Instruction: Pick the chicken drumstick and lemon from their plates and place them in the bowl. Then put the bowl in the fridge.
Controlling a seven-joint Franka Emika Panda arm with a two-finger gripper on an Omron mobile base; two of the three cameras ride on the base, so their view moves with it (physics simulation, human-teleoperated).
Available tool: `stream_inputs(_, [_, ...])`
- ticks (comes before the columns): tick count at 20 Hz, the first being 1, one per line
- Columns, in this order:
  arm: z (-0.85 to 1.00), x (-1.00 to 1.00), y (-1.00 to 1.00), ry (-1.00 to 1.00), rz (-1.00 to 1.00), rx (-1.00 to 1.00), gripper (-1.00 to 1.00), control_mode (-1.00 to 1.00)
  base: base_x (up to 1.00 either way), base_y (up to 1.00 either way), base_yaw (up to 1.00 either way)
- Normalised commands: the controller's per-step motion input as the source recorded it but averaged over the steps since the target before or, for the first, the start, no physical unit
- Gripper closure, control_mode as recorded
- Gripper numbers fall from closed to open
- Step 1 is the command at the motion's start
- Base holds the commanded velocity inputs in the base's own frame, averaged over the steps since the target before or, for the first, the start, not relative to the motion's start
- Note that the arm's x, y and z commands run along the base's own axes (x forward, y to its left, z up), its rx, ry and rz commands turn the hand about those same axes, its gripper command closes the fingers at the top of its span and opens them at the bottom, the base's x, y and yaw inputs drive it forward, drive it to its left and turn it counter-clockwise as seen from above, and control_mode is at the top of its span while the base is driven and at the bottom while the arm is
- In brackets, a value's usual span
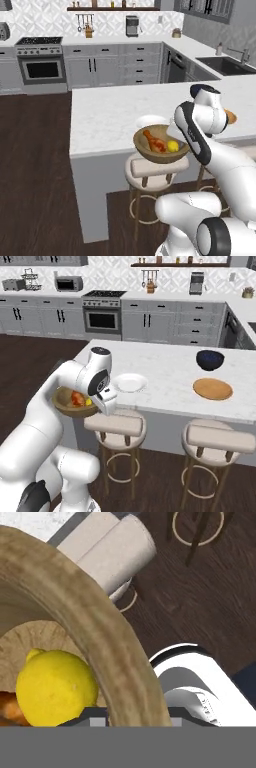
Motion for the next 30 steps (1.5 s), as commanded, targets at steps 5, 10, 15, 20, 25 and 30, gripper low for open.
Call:
stream_inputs(5, [0.0,0.0,0.0,0.0,0.0,0.0,1.0,1.0,0.0,1.0,0.0])
stream_inputs(10, [0.0,0.0,0.0,0.0,0.0,0.0,1.0,1.0,0.06,1.0,0.0])
stream_inputs(15, [0.0,0.0,0.0,0.0,0.0,0.0,1.0,1.0,0.28,1.0,0.0])
stream_inputs(20, [0.0,0.0,0.0,0.0,0.0,0.0,1.0,1.0,0.65,1.0,0.0])
stream_inputs(25, [0.0,0.0,0.0,0.0,0.0,0.0,1.0,1.0,1.0,1.0,0.0])
stream_inputs(30, [0.0,0.0,0.0,0.0,0.0,0.0,1.0,1.0,1.0,1.0,0.0])
